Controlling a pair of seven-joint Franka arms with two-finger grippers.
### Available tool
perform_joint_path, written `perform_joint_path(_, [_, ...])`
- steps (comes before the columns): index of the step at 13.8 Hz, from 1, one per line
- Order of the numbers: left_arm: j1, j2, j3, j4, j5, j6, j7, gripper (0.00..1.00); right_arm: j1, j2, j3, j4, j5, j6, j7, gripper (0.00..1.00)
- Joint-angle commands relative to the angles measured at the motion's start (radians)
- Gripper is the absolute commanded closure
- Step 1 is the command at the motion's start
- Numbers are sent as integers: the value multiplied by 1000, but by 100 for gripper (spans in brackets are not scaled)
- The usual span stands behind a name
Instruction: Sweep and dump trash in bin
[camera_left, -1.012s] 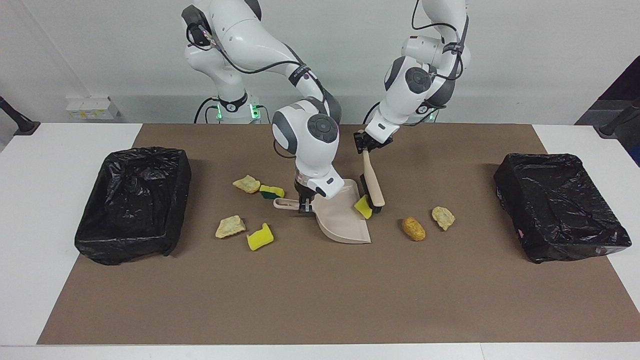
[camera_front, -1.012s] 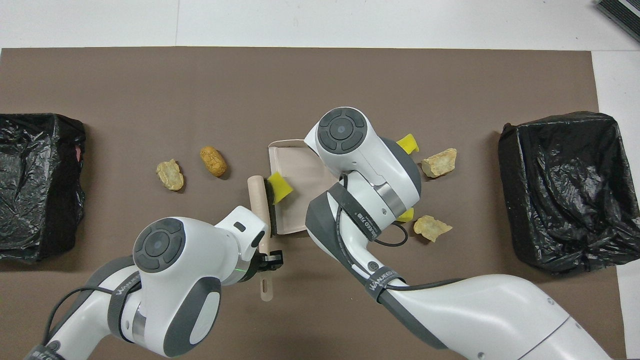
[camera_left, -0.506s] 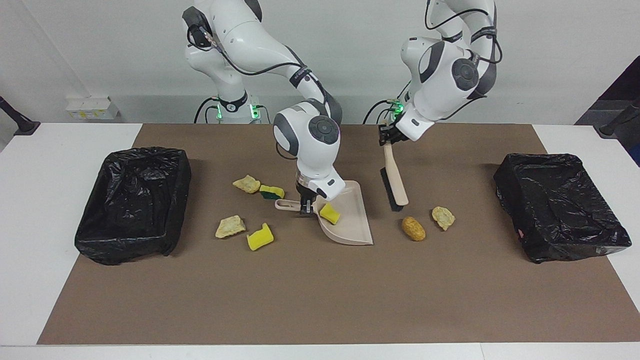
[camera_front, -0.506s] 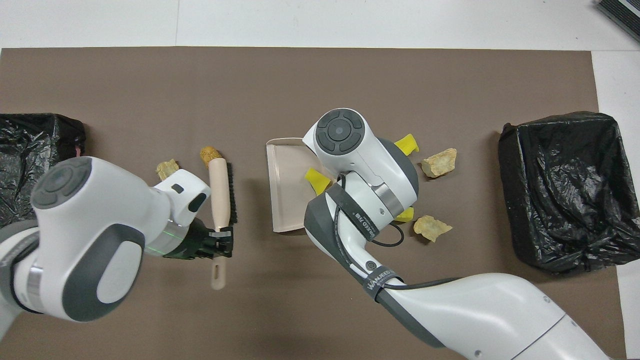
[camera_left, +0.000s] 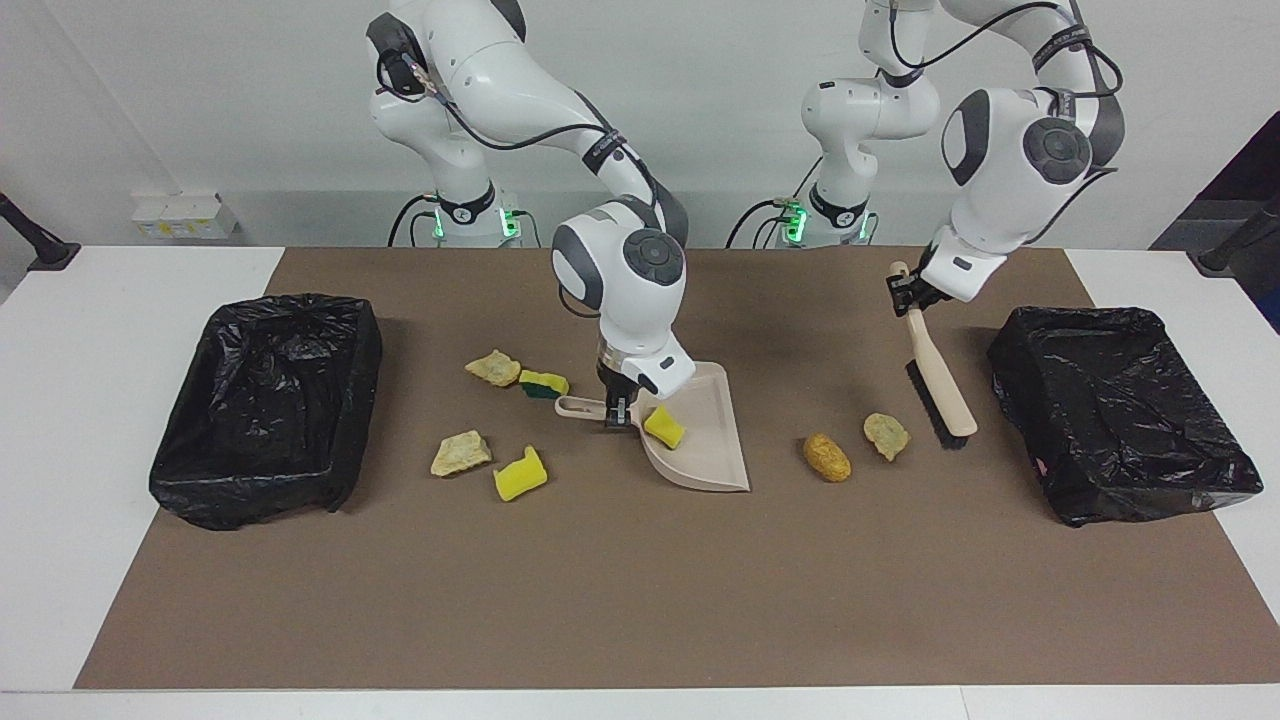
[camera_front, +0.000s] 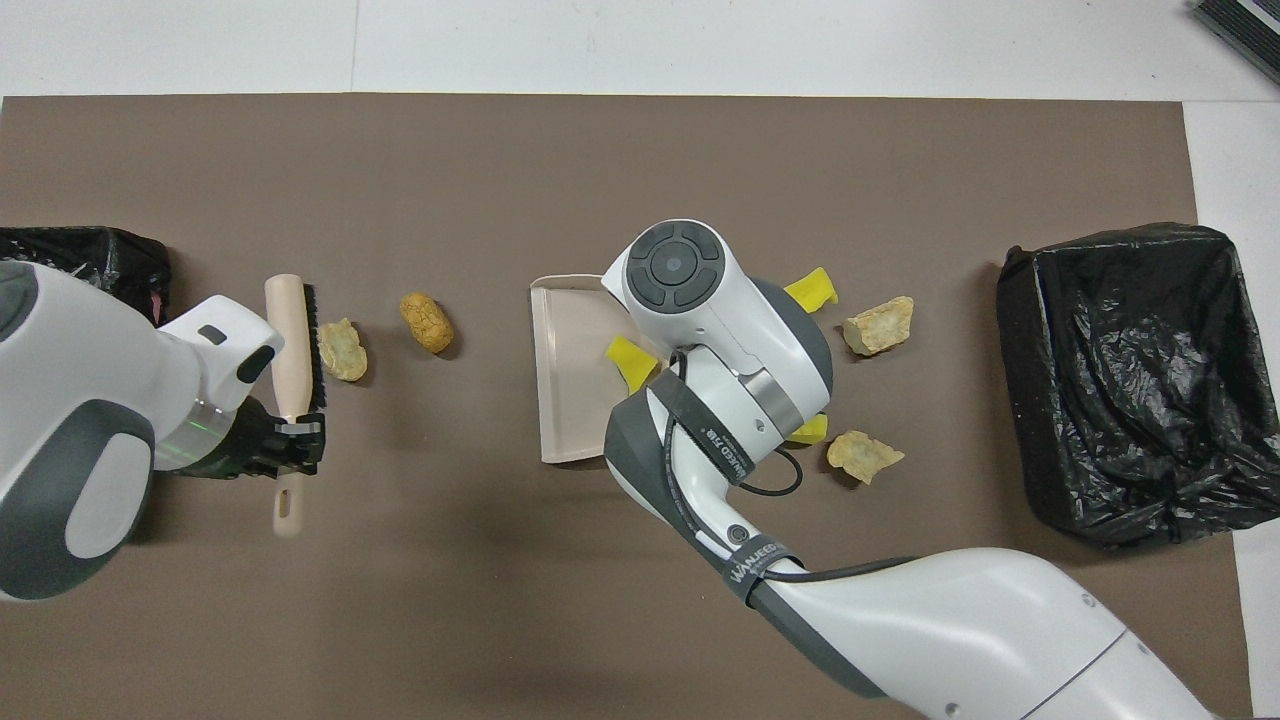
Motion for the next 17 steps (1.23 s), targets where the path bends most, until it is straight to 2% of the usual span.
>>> perform_joint_path(1, [27, 75, -14, 10, 29, 69, 57, 100, 0, 18, 6, 18, 9, 19, 33, 100])
perform_joint_path(5, [-11, 117, -18, -67, 5, 151, 66, 100, 9, 19, 6, 9, 11, 51, 40, 100])
perform_joint_path(7, [-39, 118, -20, -94, -55, 182, 65, 100, 11, 19, 6, 9, 11, 51, 42, 100])
perform_joint_path(14, [-277, 115, -20, -98, -268, 268, 30, 100, 9, 19, 6, 9, 11, 54, 43, 100])
perform_joint_path(17, [-346, 108, -21, -96, -349, 254, -16, 100, 11, 19, 6, 9, 12, 62, 45, 100])
